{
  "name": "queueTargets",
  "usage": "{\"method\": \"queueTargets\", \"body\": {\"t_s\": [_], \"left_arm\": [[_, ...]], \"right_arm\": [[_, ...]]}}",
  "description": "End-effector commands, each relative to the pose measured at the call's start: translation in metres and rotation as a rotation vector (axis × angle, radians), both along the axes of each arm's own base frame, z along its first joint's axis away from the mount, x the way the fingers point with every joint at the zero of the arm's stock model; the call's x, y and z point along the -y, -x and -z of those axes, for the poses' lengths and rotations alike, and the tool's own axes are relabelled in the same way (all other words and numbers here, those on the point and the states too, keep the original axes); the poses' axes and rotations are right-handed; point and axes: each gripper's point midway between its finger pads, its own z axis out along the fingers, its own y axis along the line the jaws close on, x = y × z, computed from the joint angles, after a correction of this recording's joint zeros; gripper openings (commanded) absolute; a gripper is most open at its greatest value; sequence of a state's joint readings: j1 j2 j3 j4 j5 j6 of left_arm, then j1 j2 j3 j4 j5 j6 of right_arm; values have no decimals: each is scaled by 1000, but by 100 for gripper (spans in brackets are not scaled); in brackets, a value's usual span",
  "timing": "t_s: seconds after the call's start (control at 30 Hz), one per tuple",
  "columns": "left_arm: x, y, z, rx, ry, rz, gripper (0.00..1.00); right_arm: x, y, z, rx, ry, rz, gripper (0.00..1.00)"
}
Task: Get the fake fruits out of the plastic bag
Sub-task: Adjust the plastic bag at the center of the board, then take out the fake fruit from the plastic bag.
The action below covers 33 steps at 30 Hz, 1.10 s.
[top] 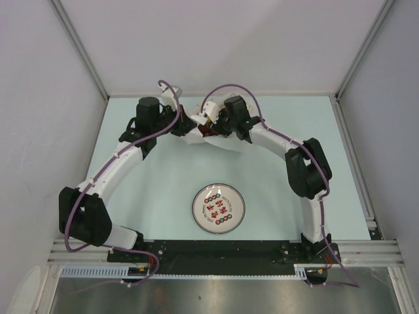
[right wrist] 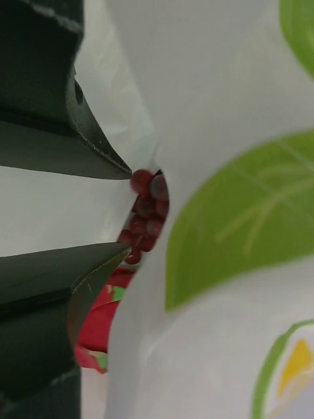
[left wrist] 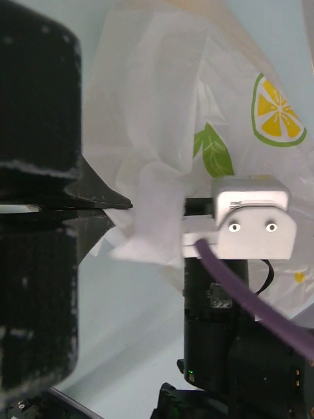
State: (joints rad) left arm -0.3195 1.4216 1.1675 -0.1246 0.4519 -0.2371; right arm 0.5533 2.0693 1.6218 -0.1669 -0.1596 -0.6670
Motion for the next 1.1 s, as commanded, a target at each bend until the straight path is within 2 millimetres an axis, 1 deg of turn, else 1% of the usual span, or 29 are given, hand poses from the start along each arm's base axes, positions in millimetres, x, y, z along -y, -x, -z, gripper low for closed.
{"method": "queueTargets", "body": {"t_s": [0.0, 0.03, 0.1, 0.13, 0.2, 0.23, 0.3, 0.33, 0.37, 0.4, 0.43, 0.47, 0.5, 0.57, 0.6, 0.67, 0.7, 0.77, 0.87, 0.93, 0.97, 1.0, 1.07], "left_arm": [[9, -4, -27, 53, 49, 19, 0], [9, -4, -29, 56, 50, 19, 0], [8, -3, -28, 52, 48, 17, 0], [8, -3, -28, 54, 45, 18, 0], [7, -2, -27, 48, 38, 17, 0], [6, -1, -27, 49, 35, 16, 0], [7, -1, -26, 49, 35, 16, 0], [6, -1, -25, 45, 35, 14, 0], [6, -1, -24, 44, 34, 13, 0], [6, -2, -23, 40, 32, 11, 0], [6, -2, -23, 41, 31, 12, 0], [6, -2, -23, 41, 29, 12, 0], [5, -3, -22, 38, 27, 10, 0], [6, -3, -22, 41, 23, 10, 0], [5, -4, -22, 41, 23, 8, 0], [5, -5, -21, 42, 20, 4, 0], [5, -5, -20, 40, 20, 4, 0], [5, -5, -20, 39, 19, 6, 0], [5, -5, -20, 40, 19, 6, 0], [4, -4, -17, 34, 16, 3, 0], [5, -4, -15, 33, 15, 3, 0], [4, -5, -14, 31, 14, 2, 0], [4, -5, -13, 33, 14, 0, 0]], "right_arm": [[-17, -10, -42, 130, -18, -108, 47], [-19, -15, -32, 121, -1, -111, 47], [-19, -25, -23, 111, 16, -105, 47], [-23, -35, -22, 120, 19, -103, 46], [-21, -48, -19, 148, 49, -89, 46], [-23, -57, -27, 173, 48, -86, 46], [-23, -65, -12, 159, 77, -96, 46], [-22, -68, -9, 155, 85, -101, 46], [-26, -75, -7, 164, 92, -109, 45], [-23, -75, 2, 136, 108, -114, 46], [-22, -78, 3, 130, 112, -116, 46], [-23, -82, -1, 134, 110, -122, 46], [-21, -81, 15, 107, 134, -131, 46], [-17, -87, 20, 113, 152, -126, 46], [-15, -88, 29, 111, 167, -134, 46], [-13, -92, 33, 116, 180, -133, 47], [-11, -93, 42, 110, 197, -136, 47], [-7, -95, 47, 106, 211, -129, 46], [-3, -96, 57, 96, 228, -131, 43], [-1, -96, 61, 94, 236, -134, 28], [-1, -99, 58, 106, 233, -129, 14], [0, -98, 58, 106, 230, -124, 8], [-3, -99, 36, 143, 198, -107, 0]]}}
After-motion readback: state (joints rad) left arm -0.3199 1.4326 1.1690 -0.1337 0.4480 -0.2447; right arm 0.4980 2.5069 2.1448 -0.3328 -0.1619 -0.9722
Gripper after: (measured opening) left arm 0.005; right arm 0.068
